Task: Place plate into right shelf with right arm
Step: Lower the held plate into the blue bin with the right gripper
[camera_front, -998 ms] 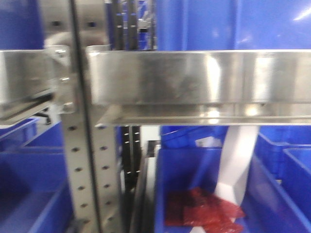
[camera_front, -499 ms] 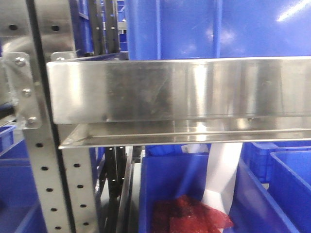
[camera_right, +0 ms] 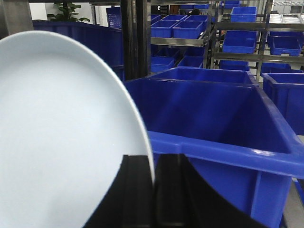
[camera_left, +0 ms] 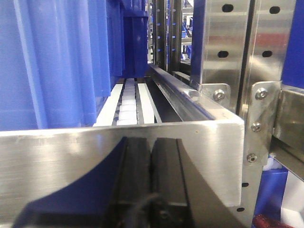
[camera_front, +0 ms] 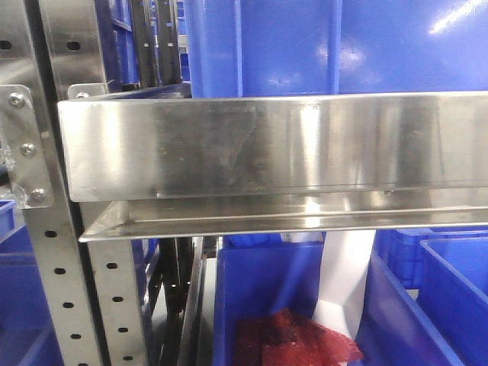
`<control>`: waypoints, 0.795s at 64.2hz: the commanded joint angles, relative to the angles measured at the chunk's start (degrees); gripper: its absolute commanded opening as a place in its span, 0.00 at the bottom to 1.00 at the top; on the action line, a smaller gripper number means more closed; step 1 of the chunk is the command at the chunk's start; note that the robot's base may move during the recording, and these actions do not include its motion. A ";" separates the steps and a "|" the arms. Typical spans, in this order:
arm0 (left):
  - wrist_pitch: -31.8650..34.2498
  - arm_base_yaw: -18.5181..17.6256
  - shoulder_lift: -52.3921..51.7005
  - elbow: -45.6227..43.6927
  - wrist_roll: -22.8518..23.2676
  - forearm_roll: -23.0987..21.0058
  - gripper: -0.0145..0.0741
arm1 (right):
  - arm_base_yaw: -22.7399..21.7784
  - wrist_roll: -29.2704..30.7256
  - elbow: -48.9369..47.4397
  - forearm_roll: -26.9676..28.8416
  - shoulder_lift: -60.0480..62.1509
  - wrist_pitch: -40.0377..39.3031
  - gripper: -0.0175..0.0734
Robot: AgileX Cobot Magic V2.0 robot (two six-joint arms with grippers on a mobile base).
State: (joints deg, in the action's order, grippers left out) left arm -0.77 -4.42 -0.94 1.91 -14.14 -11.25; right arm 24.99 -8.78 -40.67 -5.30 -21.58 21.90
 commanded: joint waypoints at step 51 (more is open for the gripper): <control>5.09 0.10 -0.67 0.53 0.14 -0.12 0.11 | -0.03 0.19 -30.49 -3.14 -29.24 -5.90 0.25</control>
State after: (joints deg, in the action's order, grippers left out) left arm -0.77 -4.42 -0.94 1.91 -14.14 -11.25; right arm 24.99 -8.78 -64.86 -6.50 -46.27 18.68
